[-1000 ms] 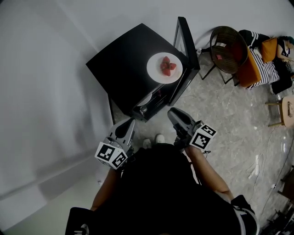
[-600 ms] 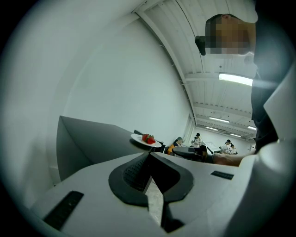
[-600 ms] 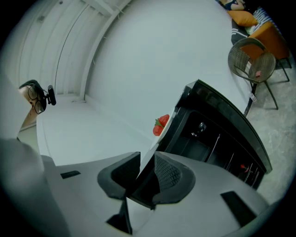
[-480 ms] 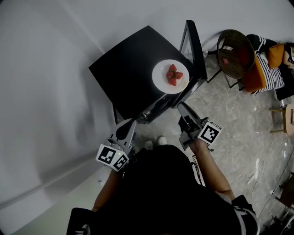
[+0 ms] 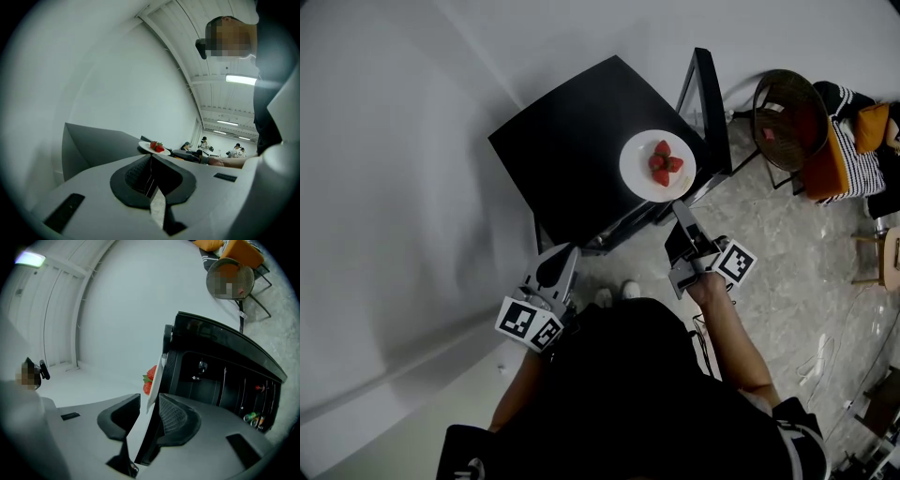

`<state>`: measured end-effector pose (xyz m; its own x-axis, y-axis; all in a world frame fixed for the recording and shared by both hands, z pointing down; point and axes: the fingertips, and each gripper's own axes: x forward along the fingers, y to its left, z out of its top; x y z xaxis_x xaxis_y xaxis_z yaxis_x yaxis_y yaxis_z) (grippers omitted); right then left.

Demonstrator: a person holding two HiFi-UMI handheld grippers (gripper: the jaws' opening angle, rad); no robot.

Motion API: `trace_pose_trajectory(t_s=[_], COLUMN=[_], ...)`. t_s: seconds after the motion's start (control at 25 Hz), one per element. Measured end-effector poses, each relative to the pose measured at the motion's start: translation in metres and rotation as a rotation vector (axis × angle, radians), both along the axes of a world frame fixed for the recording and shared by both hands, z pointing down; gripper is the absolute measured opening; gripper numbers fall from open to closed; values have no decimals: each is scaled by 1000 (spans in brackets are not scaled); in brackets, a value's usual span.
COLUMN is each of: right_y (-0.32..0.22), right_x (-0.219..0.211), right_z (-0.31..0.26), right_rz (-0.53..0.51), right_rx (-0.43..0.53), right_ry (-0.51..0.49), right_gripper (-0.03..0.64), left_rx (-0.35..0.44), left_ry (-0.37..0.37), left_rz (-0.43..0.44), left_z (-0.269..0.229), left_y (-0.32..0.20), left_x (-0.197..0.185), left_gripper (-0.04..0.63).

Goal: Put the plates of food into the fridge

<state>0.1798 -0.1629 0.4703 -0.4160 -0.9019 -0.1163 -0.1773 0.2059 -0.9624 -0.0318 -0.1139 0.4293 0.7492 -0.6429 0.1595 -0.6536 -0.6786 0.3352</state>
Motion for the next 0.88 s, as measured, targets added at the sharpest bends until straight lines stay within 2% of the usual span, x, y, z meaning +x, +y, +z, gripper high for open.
trace_pose_trajectory(t_s=[0.56, 0.68, 0.88], right_y=[-25, -26, -25], right_x=[7, 7, 7], right_z=[12, 6, 7], right_rz=[38, 33, 21], right_rx=[-82, -79, -105], right_ry=[-108, -143, -122], right_gripper=[121, 73, 47], left_rx=[-5, -3, -2], left_ry=[-6, -5, -3], left_rz=[-45, -44, -37], left_z=[2, -1, -4], left_y=[8, 13, 17], left_x=[-13, -14, -13], left_gripper=[23, 23, 23])
